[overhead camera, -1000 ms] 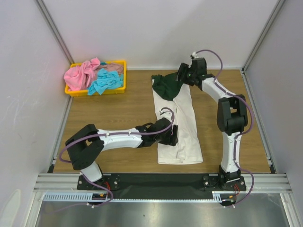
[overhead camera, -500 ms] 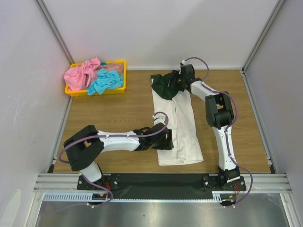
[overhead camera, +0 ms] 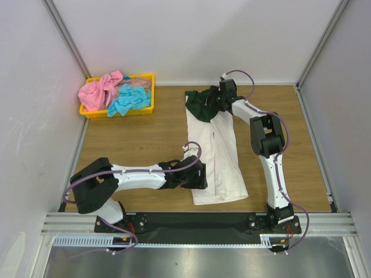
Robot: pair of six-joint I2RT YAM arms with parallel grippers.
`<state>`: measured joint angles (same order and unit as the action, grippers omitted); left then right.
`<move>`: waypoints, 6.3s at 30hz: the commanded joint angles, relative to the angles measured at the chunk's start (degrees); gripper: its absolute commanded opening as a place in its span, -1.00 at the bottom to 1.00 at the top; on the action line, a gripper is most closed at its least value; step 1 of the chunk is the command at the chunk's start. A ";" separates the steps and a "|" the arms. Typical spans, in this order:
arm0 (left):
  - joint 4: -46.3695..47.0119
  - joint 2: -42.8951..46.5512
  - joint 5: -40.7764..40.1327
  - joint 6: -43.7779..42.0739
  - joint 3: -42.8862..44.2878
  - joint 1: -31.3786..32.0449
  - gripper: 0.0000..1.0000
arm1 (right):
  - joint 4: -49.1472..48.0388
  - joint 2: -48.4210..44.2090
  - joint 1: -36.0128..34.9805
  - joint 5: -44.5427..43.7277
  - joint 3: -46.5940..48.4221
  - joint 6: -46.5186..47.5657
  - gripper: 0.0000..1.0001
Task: Fold and stack the t-shirts
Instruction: Fold the tshirt
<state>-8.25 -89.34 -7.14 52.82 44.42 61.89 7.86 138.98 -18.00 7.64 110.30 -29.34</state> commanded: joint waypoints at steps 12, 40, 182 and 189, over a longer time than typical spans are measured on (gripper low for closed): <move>-10.38 12.69 -7.45 -15.63 6.02 -1.23 0.53 | 4.01 -23.69 -0.19 0.45 -8.06 4.21 0.50; 3.60 16.04 0.54 6.86 -11.56 -1.33 0.38 | 24.22 -88.44 -0.02 -3.16 -81.73 -10.03 0.27; 14.93 -7.78 6.70 8.53 3.48 3.94 -0.04 | -9.18 -37.29 0.25 -2.63 -58.18 -3.97 -1.00; 15.28 -8.13 6.70 9.41 3.04 3.94 -0.15 | -9.53 -37.11 0.25 -2.45 -58.53 -4.06 -1.00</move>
<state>5.52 -97.03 -1.02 60.88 45.89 65.41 -0.16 100.99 -17.52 6.70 52.47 -33.87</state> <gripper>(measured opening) 0.434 0.011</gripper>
